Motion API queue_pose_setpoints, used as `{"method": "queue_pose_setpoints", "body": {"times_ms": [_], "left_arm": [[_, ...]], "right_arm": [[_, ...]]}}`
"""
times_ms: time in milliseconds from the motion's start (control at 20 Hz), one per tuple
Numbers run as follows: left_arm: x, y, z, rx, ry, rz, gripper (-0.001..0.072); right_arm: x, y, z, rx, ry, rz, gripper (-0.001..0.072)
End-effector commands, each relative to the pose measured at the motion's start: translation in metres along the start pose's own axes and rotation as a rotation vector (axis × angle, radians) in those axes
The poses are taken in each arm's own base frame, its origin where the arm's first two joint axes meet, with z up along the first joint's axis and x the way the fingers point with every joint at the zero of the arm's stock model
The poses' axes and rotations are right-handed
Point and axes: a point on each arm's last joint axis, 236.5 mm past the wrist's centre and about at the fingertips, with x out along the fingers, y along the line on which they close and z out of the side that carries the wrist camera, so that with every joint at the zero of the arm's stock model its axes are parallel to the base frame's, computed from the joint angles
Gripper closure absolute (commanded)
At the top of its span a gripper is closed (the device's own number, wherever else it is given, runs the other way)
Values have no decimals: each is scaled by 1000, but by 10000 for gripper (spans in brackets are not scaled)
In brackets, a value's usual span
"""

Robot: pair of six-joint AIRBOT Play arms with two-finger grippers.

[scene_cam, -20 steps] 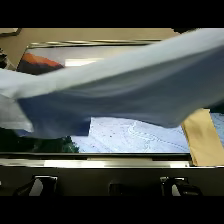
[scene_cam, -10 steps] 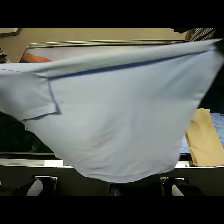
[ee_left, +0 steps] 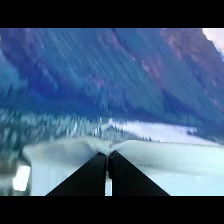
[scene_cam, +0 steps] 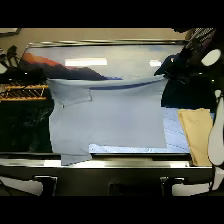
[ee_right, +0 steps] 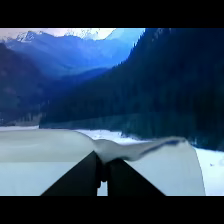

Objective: Fold the clothes and pants, and hang the long-sleeved shirts on hangers.

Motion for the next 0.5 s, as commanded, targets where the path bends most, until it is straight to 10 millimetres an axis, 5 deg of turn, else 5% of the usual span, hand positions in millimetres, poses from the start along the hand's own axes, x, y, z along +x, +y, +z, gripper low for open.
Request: {"method": "queue_pose_setpoints", "body": {"times_ms": [0, 200, 450], "left_arm": [[75, 4, 17, 18, -39, 0, 688], [82, 6, 13, 34, 3, -5, 687], [63, 16, -57, 16, 315, -14, 687]], "right_arm": [[55, -22, 23, 23, -84, -11, 678], [59, -28, 29, 16, -107, -29, 678], [58, -34, -21, 17, 105, -59, 677]]}}
